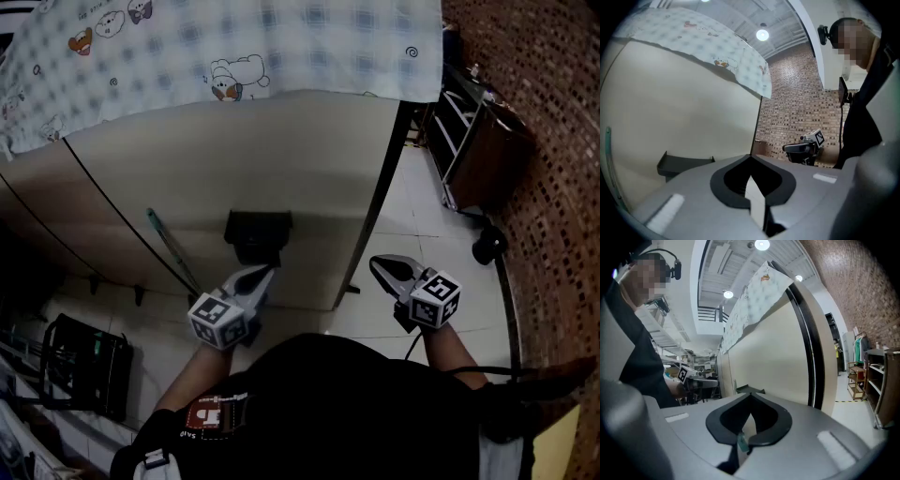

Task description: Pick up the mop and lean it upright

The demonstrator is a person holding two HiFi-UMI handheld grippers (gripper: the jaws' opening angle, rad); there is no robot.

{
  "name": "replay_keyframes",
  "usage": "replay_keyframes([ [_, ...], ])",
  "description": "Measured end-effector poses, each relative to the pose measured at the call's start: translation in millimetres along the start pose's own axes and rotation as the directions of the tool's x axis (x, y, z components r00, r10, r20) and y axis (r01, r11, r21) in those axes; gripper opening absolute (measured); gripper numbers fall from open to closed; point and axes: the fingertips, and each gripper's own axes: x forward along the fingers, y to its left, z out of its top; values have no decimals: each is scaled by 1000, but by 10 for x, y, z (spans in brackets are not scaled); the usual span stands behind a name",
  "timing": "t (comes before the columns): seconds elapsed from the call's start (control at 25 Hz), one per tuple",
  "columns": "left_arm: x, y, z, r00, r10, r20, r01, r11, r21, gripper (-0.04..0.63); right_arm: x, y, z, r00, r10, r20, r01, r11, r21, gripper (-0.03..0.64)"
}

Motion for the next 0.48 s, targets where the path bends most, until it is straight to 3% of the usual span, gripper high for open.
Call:
replay_keyframes([
  [0.28,137,-99,-70,1000,-20,-18,20,1000,0,2,-8,-140,-90,1000,4,-2,-4,1000,-2,14],
  [0.48,-88,159,-71,999,-42,-6,42,999,0,2,296,56,-86,1000,-10,-5,10,1000,-9,14],
])
